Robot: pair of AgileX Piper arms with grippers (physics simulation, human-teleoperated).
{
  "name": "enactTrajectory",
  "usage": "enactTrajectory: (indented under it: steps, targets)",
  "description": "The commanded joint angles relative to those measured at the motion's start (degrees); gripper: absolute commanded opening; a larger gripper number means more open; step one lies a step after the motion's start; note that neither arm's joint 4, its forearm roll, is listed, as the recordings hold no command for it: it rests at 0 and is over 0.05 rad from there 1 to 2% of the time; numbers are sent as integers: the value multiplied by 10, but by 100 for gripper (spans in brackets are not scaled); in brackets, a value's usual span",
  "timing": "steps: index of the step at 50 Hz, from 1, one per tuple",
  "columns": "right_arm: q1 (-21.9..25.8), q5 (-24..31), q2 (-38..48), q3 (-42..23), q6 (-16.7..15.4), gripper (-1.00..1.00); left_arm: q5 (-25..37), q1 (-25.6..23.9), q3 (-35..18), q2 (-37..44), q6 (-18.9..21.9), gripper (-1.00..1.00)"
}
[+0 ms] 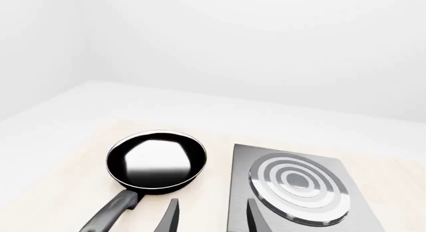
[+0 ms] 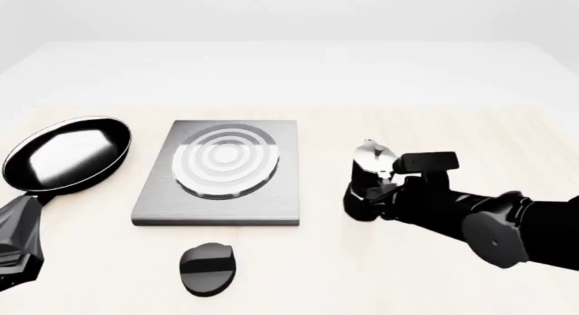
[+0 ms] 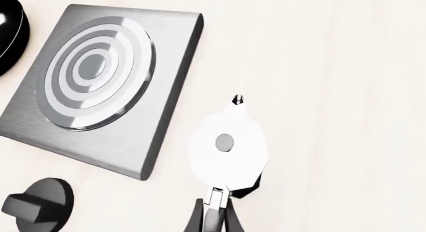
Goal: Turn on the stove and put the moka pot on it.
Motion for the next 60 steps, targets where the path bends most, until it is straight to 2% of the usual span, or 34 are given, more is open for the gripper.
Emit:
enactTrajectory:
  steps: [1,11,20,26,28,37,41,60]
  targets:
    - [-3,43,-42,4,8,-100,6,2,-2,-6,1,100]
    - [-16,144,-135,-19,-4,-100,14,0,-4,-16,1,100]
    - [-33,213,-187,-57,-40,-100,22,-2,-6,-24,2,100]
    - [-21,261,-210,-97,-54,-100,22,-3,-7,-24,3,100]
    - [-20,272,-211,-109,-67,-100,23,-4,-7,-26,3,100]
    - [9,321,-213,-175,-85,-100,29,-3,-9,-32,4,100]
    - [23,337,-203,-205,-108,-100,30,-4,-7,-34,4,100]
    - [76,373,-138,-328,-162,-100,27,-3,-4,-32,4,100]
